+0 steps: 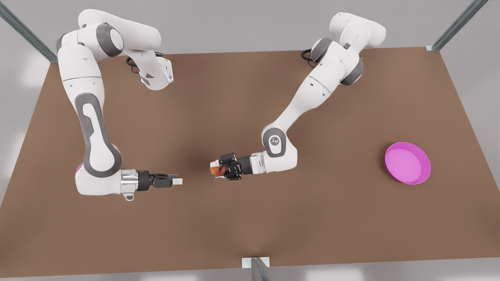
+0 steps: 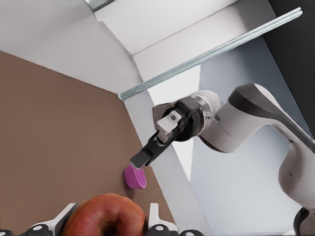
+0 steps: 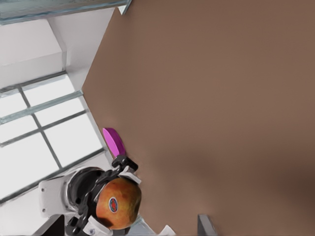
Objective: Use the left arm to pick up the apple from the plate, transfer it to the gripper of the right arm, and then use the right arm to place it into the bowl
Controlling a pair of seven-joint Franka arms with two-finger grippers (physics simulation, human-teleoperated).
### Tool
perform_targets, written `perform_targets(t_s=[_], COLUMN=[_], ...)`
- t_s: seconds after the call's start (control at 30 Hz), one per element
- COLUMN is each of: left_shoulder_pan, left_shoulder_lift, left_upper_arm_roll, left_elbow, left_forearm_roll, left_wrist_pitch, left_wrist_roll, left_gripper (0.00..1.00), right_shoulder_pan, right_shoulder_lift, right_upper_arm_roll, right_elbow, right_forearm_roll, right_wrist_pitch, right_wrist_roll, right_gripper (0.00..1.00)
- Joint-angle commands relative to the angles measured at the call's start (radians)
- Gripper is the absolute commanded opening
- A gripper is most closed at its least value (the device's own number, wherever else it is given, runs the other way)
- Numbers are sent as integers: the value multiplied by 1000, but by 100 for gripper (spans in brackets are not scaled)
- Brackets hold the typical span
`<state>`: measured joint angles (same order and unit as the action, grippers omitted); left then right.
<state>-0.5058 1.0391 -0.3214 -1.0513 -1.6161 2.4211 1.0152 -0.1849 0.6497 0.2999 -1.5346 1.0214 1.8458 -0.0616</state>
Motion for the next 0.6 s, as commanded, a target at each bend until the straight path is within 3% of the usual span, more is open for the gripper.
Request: perform_targets(t_s=[0.0, 0.2, 0.4, 0.57], left_shoulder_pan=[0, 1, 0, 0], left_shoulder_lift=[4, 13, 13, 13], left_upper_arm_roll=[-5, -19, -21, -21], left_elbow=[0, 0, 0, 0], left_forearm_roll=[-4, -19, -19, -19], left_wrist_pitch=[7, 9, 9, 9], left_wrist_roll=[444, 583, 661, 660], left_gripper=[70, 70, 70, 70], right_shoulder_pan=[-4, -7, 7, 2], right_shoulder_lift=[19, 90, 91, 74], right_upper_arm_roll=[4, 7, 10, 62], right_elbow=[-12, -70, -111, -165], right_forearm_roll=[106, 200, 252, 256], right_wrist_pitch=[16, -51, -128, -128], right_wrist_roll=[-579, -894, -929, -945], right_gripper=[100, 100, 100, 100])
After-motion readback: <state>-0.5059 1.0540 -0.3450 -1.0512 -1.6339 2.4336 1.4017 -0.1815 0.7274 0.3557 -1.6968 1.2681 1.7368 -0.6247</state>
